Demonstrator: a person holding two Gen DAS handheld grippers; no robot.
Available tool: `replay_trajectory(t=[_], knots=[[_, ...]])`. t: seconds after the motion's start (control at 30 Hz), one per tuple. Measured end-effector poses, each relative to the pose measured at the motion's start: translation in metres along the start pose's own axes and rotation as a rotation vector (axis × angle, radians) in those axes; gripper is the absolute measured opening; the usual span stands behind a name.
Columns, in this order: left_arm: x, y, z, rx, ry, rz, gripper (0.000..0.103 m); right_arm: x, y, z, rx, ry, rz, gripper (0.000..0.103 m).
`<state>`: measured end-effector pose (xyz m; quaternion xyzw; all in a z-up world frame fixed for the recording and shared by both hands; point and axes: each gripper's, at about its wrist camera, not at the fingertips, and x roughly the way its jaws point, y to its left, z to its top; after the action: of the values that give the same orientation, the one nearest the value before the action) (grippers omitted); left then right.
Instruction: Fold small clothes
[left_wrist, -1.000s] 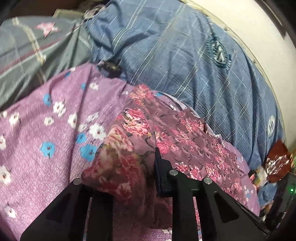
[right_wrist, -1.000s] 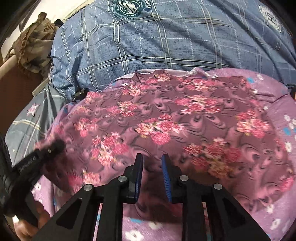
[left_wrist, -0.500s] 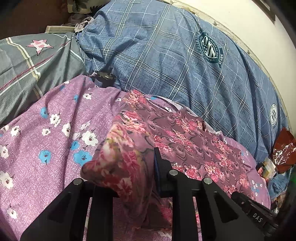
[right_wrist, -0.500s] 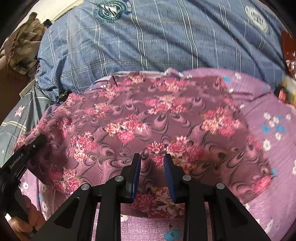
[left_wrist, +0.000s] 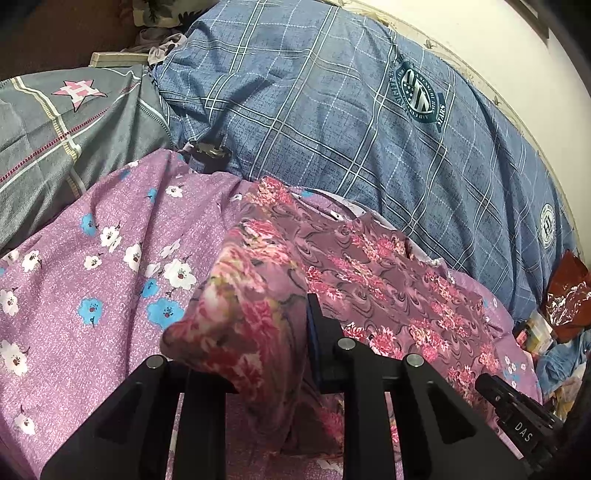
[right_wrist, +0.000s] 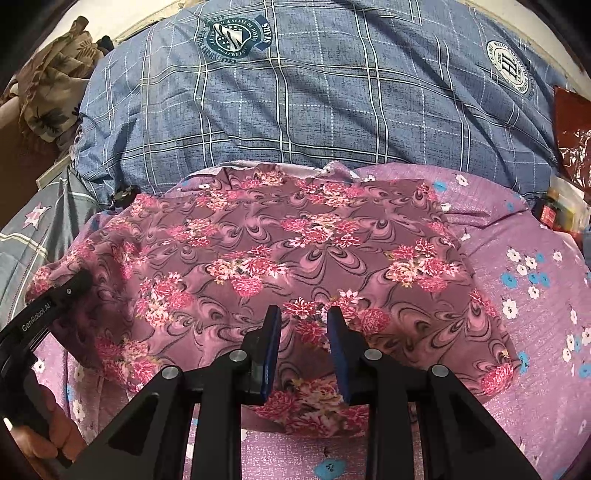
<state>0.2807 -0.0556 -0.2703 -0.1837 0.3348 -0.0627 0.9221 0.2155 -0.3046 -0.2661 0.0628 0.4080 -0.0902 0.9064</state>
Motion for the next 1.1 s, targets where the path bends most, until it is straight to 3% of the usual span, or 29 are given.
replay_trajectory(t=[0.93,1.03,1.1], knots=[[0.0048,-0.0006,-0.0051,0.019,0.017,0.023,0.019,0.0022,-0.0044,-0.0028,0.001,0.011,-0.019,0.028],[0.0062,0.0005,-0.0053,0.01,0.025,0.031,0.023,0.0029,-0.0046,-0.0036,-0.001,0.011,-0.021,0.028],[0.0082,0.0021,-0.0052,-0.003,0.034,0.032,0.036,0.0037,-0.0036,-0.0044,-0.007,0.01,-0.025,0.028]])
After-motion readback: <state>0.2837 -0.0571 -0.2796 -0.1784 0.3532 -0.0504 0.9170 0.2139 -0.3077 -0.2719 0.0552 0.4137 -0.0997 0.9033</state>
